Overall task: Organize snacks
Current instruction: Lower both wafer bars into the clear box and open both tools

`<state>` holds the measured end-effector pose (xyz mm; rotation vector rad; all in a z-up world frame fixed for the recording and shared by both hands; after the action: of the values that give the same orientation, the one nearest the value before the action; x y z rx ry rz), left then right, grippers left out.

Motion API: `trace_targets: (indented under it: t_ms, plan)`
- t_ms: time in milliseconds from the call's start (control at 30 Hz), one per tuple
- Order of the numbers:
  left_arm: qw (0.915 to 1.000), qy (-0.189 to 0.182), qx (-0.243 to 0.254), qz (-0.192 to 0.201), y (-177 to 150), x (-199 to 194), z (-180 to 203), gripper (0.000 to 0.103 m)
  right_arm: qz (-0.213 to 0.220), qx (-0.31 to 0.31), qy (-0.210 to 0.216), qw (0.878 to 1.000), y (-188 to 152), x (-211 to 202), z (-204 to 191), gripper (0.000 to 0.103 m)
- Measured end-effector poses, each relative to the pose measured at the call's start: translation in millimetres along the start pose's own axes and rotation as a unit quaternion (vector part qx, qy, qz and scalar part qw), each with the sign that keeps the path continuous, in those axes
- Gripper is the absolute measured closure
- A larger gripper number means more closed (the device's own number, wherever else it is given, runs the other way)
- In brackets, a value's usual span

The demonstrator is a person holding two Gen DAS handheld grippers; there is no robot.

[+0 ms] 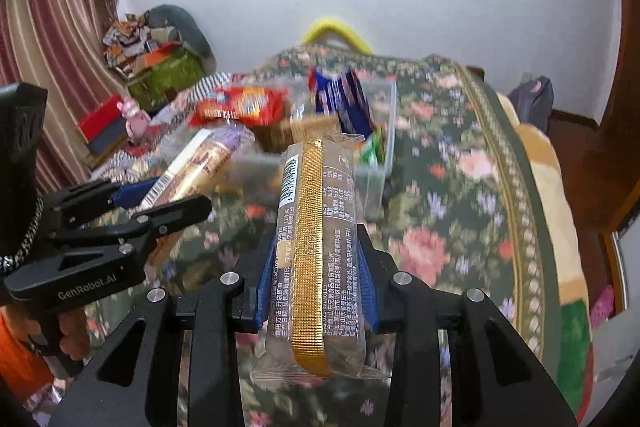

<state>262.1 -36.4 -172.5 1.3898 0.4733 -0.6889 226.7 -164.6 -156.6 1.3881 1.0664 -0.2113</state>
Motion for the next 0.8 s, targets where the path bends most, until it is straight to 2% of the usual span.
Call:
trace_targets:
  t_ms: [200, 500, 700, 800]
  plan:
    - [0.9996, 0.007, -0.023, 0.012, 28, 10, -19, 0.058, 0.017, -0.006, 0.004, 1.000, 31, 15, -3, 0.070]
    - [0.9994, 0.022, -0.021, 0.016, 59, 45, -33, 0.058, 0.015, 0.003, -0.003, 1.000, 56, 50, 8, 0.070]
    - [0.9991, 0.033, -0.028, 0.004, 65, 75, -44, 0.058, 0.001, 0.012, -0.014, 1.000, 62, 76, 21, 0.070]
    - [0.9990, 0.033, -0.030, -0.002, 64, 86, -47, 0.062, -0.005, 0.005, -0.019, 1.000, 64, 86, 21, 0.070]
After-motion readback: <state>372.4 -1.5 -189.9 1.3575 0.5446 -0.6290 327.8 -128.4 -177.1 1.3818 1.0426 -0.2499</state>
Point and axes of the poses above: each gripper's, at about its wrist camera, not at the fingertips, and x roughly the way its jaws point, z to its right, y to its top, the point moved 8 cm from there along x, roughly the way its jaws point, and after that the axes turned 2 degrees about -x, right-handed, at the moved point
